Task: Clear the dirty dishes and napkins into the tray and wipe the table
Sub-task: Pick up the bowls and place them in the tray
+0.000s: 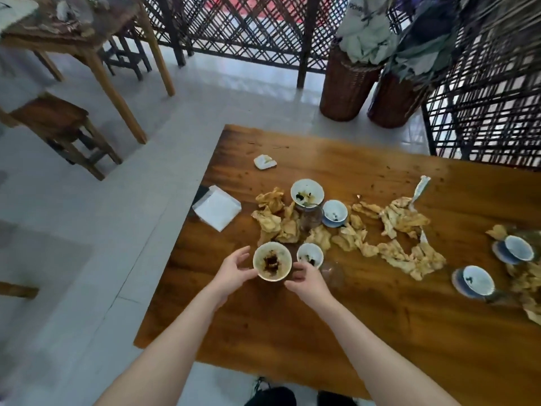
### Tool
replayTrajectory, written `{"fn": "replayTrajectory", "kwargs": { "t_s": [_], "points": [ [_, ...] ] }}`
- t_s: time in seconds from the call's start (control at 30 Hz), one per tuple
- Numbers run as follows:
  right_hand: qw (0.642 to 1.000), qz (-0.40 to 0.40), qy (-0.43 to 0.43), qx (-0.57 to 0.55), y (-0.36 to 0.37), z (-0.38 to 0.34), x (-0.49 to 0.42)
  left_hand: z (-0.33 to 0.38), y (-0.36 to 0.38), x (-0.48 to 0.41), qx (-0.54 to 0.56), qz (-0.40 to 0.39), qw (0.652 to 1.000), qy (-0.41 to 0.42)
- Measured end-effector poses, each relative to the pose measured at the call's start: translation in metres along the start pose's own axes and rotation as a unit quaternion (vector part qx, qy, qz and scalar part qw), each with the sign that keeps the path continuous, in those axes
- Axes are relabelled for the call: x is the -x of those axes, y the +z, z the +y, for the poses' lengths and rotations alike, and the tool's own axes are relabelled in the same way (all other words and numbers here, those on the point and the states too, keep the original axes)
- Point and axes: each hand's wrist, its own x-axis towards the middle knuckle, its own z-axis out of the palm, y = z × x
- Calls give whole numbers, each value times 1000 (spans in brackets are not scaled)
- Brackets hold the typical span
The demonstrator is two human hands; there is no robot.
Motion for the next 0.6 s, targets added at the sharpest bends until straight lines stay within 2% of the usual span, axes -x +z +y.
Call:
{"fn": "replayTrajectory", "kwargs": {
  "t_s": [0.13,0.3,0.47,0.6],
  "points": [
    [999,16,-4,-38,10,1,-2,-4,1,-8,-5,-19,1000,4],
    [996,34,-23,-75,10,-8,0,0,-1,-5,29,5,999,27],
    [991,56,-86,-84,-7,-35,-1,32,-14,-7,47,14,997,59],
    [986,85,-112,-92,-38,-62,-12,69,-15,-16,33,-11,995,94]
  ]
}}
